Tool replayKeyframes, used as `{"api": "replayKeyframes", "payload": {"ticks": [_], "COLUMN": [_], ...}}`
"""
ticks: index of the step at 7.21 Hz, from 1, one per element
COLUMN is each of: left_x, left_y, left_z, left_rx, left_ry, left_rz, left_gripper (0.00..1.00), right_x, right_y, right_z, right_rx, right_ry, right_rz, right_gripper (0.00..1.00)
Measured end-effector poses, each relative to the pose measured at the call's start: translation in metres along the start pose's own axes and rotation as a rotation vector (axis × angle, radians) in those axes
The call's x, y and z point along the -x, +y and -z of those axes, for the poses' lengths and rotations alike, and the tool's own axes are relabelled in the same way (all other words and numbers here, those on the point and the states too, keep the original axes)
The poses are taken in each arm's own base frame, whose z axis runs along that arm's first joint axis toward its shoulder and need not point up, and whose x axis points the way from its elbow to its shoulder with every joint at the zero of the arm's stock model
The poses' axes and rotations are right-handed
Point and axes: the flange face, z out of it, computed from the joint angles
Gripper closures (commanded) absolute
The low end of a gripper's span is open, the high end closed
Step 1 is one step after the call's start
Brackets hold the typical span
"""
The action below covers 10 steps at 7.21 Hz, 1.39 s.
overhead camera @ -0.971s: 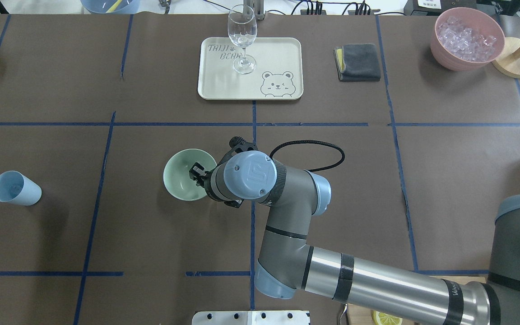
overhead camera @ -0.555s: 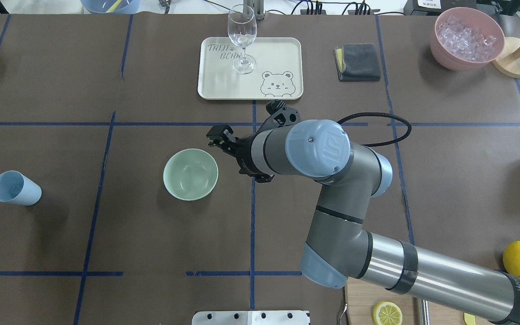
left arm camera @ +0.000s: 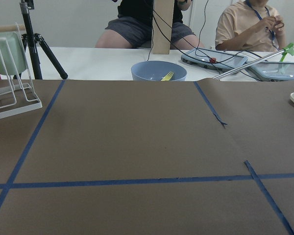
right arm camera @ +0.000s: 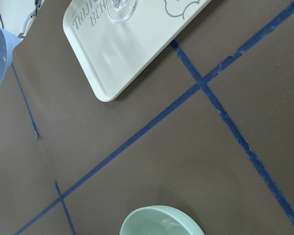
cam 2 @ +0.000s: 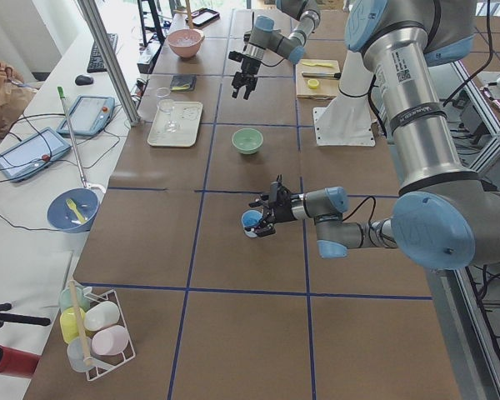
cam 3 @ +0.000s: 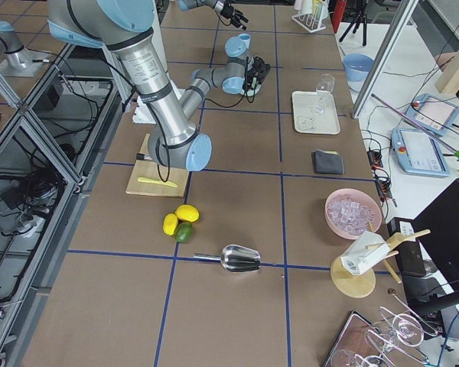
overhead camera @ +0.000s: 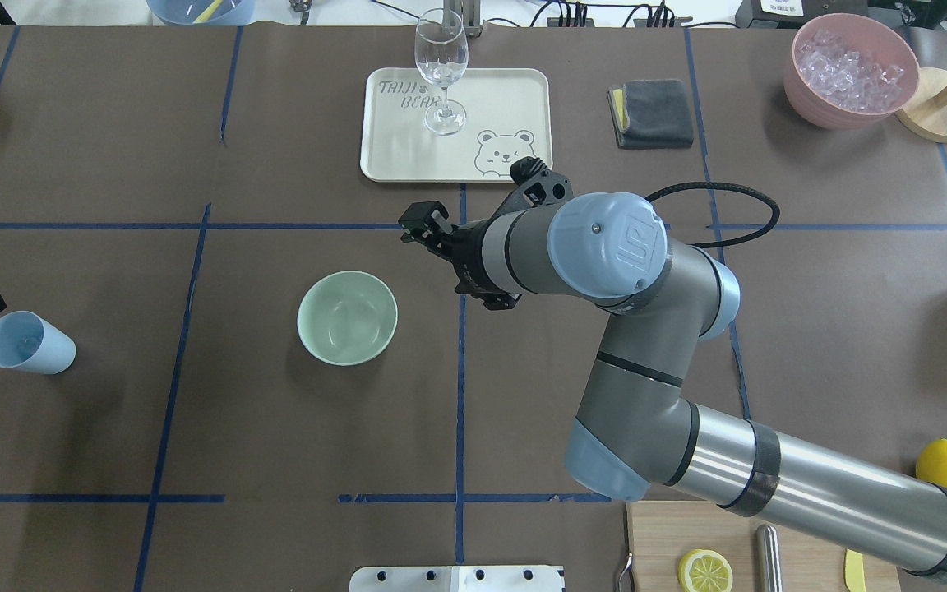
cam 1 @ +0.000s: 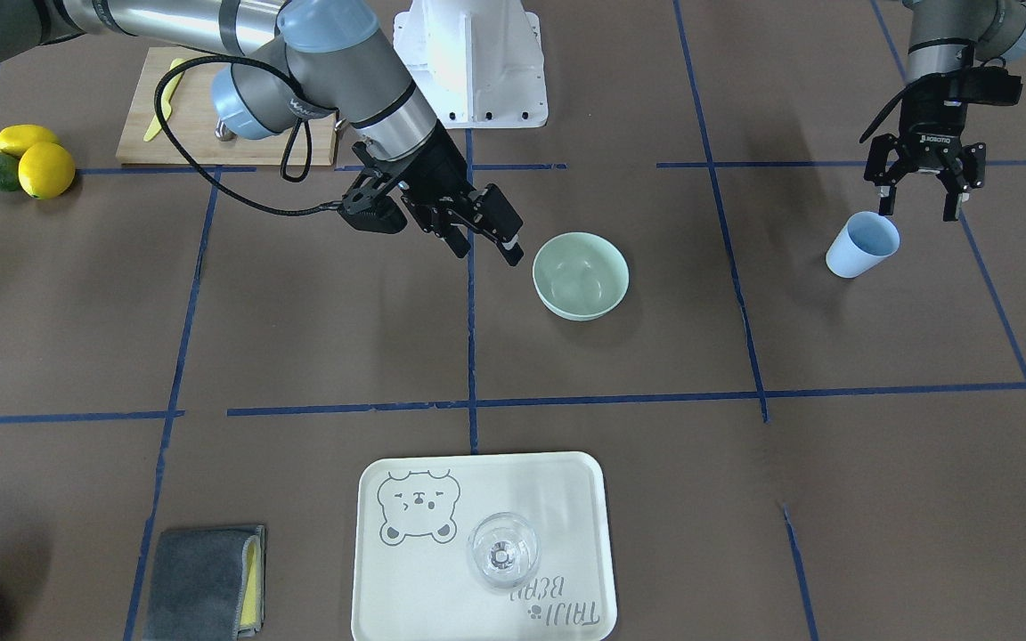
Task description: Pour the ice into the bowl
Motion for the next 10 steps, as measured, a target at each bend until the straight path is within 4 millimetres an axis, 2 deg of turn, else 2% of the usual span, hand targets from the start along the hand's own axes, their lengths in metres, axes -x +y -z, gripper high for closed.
{"api": "replayKeyframes", "payload": {"ticks": [3,5,7,10], "left_x": [-0.030,-0.035,-0.037,-0.031], "left_y": [0.045,0.076,0.086,0.088], "left_z": [0.021,0.022,0.021,0.015], "left_rx": [0.011,0.031,0.012,-0.107], "left_ry": [0.055,0.008,-0.019,-0.036], "left_rz": [0.002,0.003,0.044,0.053], "left_gripper": [0.01,0.01,0.01,0.01], "right_x": [-0.002,-0.003,-0.005,-0.025], "right_y": [-0.001,-0.002,-0.002,-0.011], "right_z": [-0.002,-0.002,-0.002,0.000], "right_rx": [-0.002,-0.002,0.000,0.018], "right_ry": [0.005,0.006,0.003,-0.040], "right_rz": [-0.001,0.000,0.000,0.005], "right_gripper": [0.00,0.00,0.00,0.00]}}
